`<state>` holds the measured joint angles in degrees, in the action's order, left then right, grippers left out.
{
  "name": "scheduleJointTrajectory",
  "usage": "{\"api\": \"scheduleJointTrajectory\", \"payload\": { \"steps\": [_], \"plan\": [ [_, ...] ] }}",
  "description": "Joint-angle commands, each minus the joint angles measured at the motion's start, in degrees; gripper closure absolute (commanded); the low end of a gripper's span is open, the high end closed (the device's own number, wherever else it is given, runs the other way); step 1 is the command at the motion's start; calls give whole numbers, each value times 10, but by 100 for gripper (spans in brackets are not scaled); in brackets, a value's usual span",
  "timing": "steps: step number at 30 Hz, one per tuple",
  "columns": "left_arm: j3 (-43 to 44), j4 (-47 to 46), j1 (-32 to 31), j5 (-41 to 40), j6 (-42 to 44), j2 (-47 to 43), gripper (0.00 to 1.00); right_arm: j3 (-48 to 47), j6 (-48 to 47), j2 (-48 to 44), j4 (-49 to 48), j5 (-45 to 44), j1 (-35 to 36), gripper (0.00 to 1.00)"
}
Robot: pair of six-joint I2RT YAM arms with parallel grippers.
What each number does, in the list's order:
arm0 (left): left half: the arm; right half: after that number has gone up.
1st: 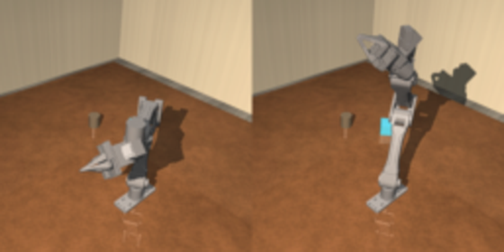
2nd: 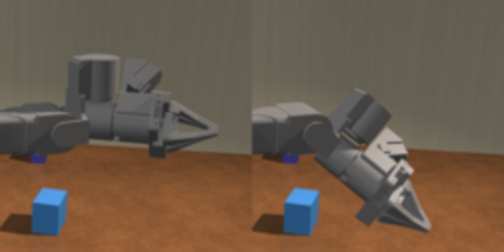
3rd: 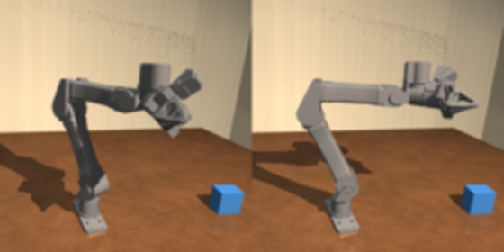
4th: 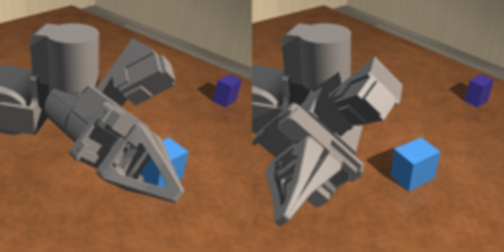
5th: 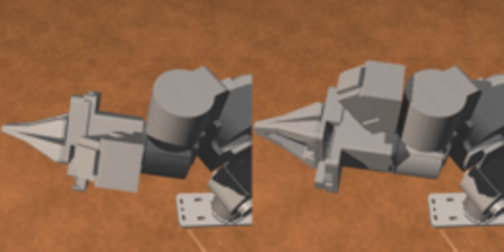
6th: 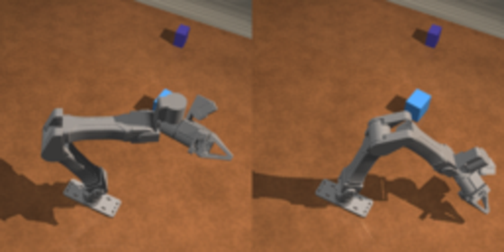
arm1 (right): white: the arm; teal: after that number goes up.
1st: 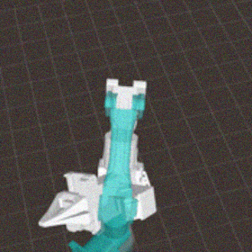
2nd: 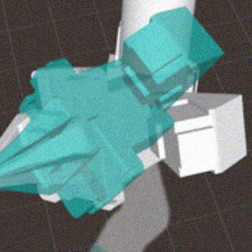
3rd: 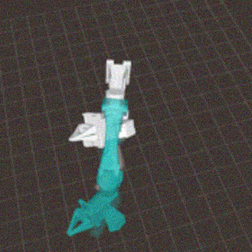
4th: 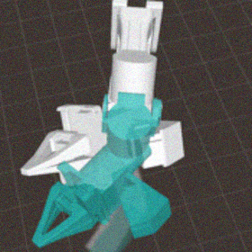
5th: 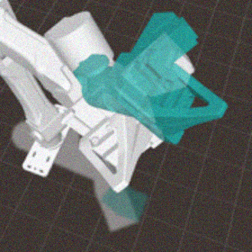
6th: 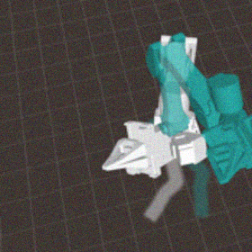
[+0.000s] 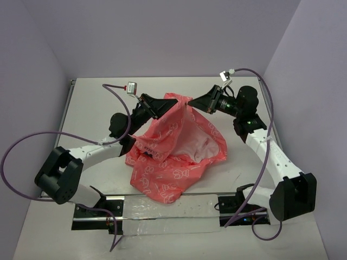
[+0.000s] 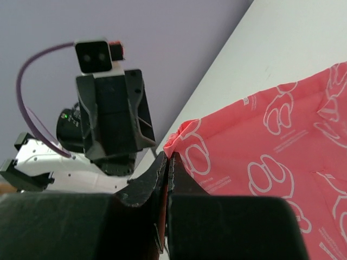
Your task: Zip up the jacket
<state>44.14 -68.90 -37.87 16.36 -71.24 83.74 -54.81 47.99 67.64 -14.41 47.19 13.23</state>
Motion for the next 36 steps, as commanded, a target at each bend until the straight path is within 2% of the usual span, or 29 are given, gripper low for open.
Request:
{"api": "scheduleJointTrajectory", "payload": {
  "steps": [1, 5, 7, 11, 13, 16, 19, 21, 27, 36],
  "plan": [
    [6, 33, -6, -1, 32, -35, 58, -40, 0, 4, -33, 65, -1, 100],
    [41, 95, -9, 79, 31, -33, 63, -47, -5, 2, -27, 70, -1, 100],
    [42, 68, -16, 112, 13, -22, 64, -52, -11, 3, -17, 75, -1, 100],
    [24, -5, -39, 127, -27, -6, 63, -56, -15, 2, -9, 69, -1, 100],
    [15, -28, -52, 119, -36, 3, 63, -58, -16, 1, -7, 68, -1, 100],
    [-19, -116, -71, 75, -56, 27, 62, -63, -15, -1, -6, 68, -1, 100],
    [-53, -227, -74, 31, -80, 61, 53, -67, -15, -2, -4, 68, -1, 100],
    [-56, -267, -72, 11, -88, 90, 47, -69, -16, -3, -1, 69, -1, 100],
    [-38, -312, -70, -10, -104, 143, 40, -77, -34, -15, 26, 63, -1, 100],
    [-12, -327, -61, -26, -91, 132, 42, -76, -42, -23, 35, 65, -1, 100]
  ]
}}
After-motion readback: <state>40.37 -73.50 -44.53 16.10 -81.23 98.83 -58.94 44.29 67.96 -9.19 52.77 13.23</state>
